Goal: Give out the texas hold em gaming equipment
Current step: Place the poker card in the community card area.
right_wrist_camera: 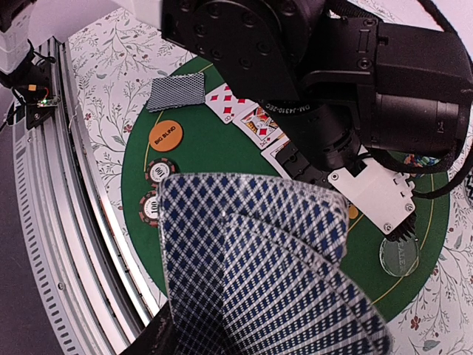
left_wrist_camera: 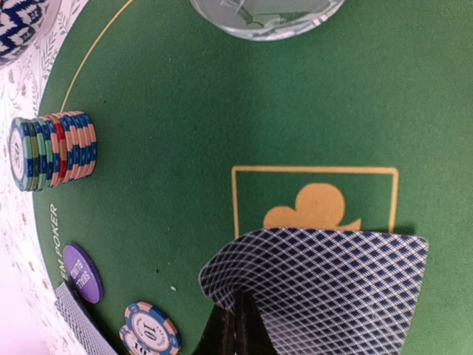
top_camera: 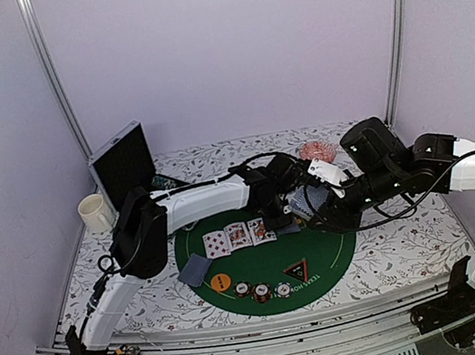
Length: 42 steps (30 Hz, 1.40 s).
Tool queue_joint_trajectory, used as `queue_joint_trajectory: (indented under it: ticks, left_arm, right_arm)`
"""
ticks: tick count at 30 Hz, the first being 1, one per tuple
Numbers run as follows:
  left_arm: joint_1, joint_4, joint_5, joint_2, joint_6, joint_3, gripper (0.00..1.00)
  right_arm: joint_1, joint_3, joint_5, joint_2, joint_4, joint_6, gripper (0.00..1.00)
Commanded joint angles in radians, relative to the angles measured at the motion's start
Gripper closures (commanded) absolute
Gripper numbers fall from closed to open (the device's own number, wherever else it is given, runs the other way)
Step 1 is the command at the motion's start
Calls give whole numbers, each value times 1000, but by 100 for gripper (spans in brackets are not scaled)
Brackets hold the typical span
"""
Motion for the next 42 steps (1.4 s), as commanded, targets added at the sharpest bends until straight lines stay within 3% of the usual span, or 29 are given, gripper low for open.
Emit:
queue_joint_trajectory:
  ticks: [1,10,14,25,32,34,38,42]
  left_arm:
    - [2,-3,-30,-38,25,-65,100]
    - [2,60,-16,-64,-2,-103,100]
    - [2,89,-22,-72,-17,-98,76]
    - [2,129,-35,-144,-82,-116,57]
    - [20,206,43,-297,-163,-250,49]
    - [36,233,49,-358,-200,-309,39]
    - [75,264,-11,-452,-360,-385,8]
    - [106,267,95,-566,-493,-449,2]
  right_arm:
    - [-5,15,-6,-3,2,9,52]
    - [-5,16,-7,2,1,8,52]
    - [-6,18,-7,-1,1,9,52]
    - [-6,16,-9,1,-2,9,52]
    - [-5,16,-12,-6,-6,11,52]
    - [-5,16,-12,-8,-7,11,52]
    - [-6,14,-14,-10,-8,12,52]
    - [-4,13,-14,-10,-5,12,52]
